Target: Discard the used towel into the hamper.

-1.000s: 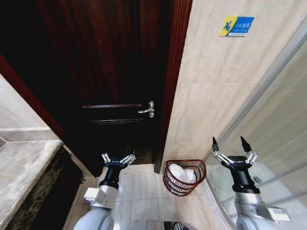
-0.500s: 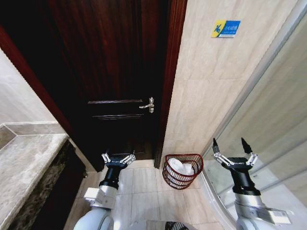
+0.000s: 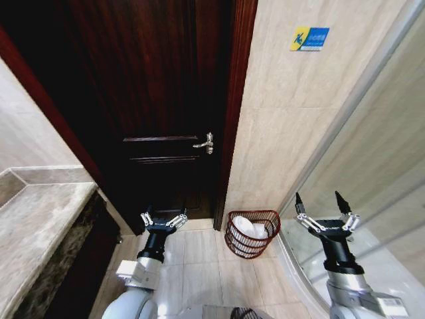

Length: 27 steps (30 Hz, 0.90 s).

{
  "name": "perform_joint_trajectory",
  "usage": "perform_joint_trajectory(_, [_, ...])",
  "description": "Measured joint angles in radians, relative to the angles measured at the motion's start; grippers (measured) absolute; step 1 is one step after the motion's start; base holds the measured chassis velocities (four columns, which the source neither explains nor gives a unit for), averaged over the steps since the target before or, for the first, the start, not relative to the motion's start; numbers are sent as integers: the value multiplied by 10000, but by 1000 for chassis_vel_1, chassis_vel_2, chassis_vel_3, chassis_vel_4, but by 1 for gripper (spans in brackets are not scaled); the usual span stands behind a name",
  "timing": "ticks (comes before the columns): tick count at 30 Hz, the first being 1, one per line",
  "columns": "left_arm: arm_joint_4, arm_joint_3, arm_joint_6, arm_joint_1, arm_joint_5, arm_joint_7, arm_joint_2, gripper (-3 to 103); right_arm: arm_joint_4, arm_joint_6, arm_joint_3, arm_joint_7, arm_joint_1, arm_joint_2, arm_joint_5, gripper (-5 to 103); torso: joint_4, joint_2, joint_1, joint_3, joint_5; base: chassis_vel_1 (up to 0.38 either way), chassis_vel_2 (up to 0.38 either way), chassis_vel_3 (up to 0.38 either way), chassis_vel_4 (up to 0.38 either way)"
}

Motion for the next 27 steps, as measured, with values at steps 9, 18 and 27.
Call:
perform_joint_trajectory(9, [-1,1,0,2,0,0,0,100,-78,121,15,-26,46,0,103,100,-1,4,-5,-1,-3,192,-240,-201,253])
perform_joint_trajectory(18, [0,0,0,-1,0,0,0,100,-186,140,16,-55,186,0,265,100,1,-1,6,4,-1,42,-41,-50,45])
perform_joint_trajectory(27, [0,0,0,-1,0,0,0,100,-311,113,-3,-56,264,0,394,100,1,-2,5,2,0,-33,27,34,-27])
